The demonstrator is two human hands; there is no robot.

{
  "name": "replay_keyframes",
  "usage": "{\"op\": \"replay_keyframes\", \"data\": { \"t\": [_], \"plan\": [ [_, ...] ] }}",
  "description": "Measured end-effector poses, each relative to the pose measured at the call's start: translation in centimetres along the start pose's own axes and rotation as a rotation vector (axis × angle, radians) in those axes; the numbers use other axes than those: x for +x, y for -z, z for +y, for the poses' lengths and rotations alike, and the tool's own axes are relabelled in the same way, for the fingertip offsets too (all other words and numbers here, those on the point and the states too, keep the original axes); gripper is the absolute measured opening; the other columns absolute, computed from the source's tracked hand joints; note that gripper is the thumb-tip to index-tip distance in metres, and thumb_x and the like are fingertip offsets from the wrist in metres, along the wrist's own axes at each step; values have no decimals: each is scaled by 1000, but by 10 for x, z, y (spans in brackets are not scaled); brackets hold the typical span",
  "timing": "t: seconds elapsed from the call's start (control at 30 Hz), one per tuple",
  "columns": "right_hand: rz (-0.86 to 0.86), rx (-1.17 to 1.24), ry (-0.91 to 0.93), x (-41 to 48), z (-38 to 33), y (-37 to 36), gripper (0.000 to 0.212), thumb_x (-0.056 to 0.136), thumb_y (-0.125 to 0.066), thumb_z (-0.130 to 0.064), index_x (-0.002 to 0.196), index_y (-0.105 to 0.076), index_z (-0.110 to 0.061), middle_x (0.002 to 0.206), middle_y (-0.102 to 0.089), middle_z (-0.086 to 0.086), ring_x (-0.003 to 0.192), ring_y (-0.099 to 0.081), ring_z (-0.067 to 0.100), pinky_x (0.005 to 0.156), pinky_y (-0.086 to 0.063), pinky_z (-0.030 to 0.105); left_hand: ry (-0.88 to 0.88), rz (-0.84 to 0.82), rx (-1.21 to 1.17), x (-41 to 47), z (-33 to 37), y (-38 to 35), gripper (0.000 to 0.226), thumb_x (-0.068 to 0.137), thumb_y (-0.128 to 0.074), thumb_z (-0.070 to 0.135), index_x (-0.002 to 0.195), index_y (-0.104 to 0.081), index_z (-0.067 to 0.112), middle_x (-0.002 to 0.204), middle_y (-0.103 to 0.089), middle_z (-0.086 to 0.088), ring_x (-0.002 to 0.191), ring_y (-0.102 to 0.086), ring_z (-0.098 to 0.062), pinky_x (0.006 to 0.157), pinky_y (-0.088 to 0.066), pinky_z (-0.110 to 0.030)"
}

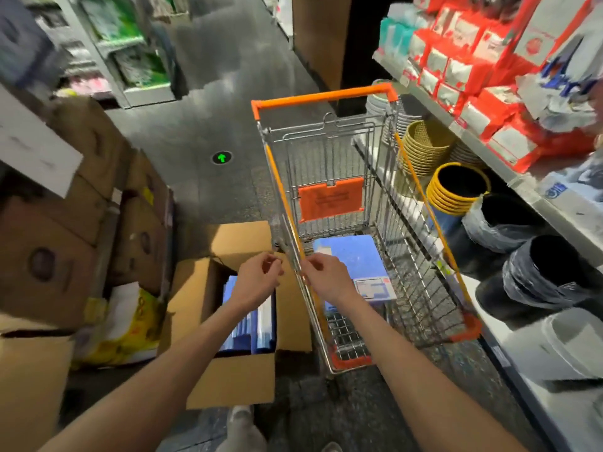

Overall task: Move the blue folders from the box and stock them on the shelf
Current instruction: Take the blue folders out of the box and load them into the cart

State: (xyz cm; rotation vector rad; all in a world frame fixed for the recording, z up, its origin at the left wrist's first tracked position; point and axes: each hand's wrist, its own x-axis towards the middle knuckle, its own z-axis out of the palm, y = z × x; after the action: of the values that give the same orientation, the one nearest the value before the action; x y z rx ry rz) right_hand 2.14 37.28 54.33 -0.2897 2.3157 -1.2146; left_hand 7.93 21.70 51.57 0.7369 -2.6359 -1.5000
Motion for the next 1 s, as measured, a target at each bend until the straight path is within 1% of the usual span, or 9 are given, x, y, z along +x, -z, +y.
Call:
{"op": "replay_keyframes", "data": {
  "t": [0.1,0.2,0.33,0.47,0.6,0.7,0.83,0.93,1.0],
  "plan": [
    [-42,-5,-9,16,-12,-40,25,99,-52,-28,93,-69,-11,93,-72,10,88,-68,26,84,-55,45,43,11,20,6,-35,23,18,103,-51,23,107,-66,14,93,-72,1,82,-71,-14,67,-54,-19],
    [-71,-27,-31,38,-18,-77,19,99,-51,-30,94,-67,-20,94,-71,5,89,-68,21,82,-55,36,82,-27,11,20,-70,40,20,104,-50,26,112,-64,14,97,-71,2,86,-68,-12,60,-49,-11],
    [-92,-52,-134,73,-24,-126,33,101,-48,-26,93,-66,-1,91,-67,19,76,-58,21,68,-42,32,127,-85,13,57,-124,63,23,104,-49,28,114,-63,13,98,-71,0,81,-69,-11,56,-47,-9],
    [-117,-97,-287,114,-16,-173,24,101,-50,-29,101,-67,-13,96,-70,6,89,-65,22,81,-53,38,187,-176,70,101,-188,80,27,102,-50,39,116,-63,21,94,-71,8,76,-71,-8,73,-59,-32],
    [-119,-87,-397,143,7,-208,23,101,-52,-28,112,-66,-13,102,-71,4,95,-67,22,88,-57,42,231,-289,143,132,-238,86,29,103,-47,44,118,-62,24,103,-70,6,78,-71,-12,66,-56,-29],
    [-135,-114,-450,158,30,-224,23,101,-51,-27,111,-65,-11,105,-69,5,97,-65,24,89,-55,40,155,-418,242,143,-268,81,38,105,-41,42,136,-56,26,126,-65,5,103,-66,-13,82,-51,-30],
    [-111,-137,-532,184,75,-251,31,101,-50,-29,117,-64,-7,104,-65,6,101,-64,27,92,-53,41,56,-576,338,160,-314,53,50,106,-42,39,154,-38,24,155,-44,1,139,-45,-21,109,-38,-36],
    [-72,-141,-600,206,112,-274,29,101,-48,-28,114,-63,-7,110,-66,11,100,-61,27,85,-47,35,41,-618,375,175,-344,24,57,106,-42,40,159,-24,27,166,-24,-4,147,-33,-26,118,-32,-43],
    [-74,-115,-660,221,145,-295,29,102,-47,-27,120,-61,-10,114,-62,5,99,-57,25,83,-44,33,50,-626,393,184,-369,-2,60,107,-41,37,161,-17,24,168,-13,-7,151,-26,-27,119,-28,-43]
  ]
}}
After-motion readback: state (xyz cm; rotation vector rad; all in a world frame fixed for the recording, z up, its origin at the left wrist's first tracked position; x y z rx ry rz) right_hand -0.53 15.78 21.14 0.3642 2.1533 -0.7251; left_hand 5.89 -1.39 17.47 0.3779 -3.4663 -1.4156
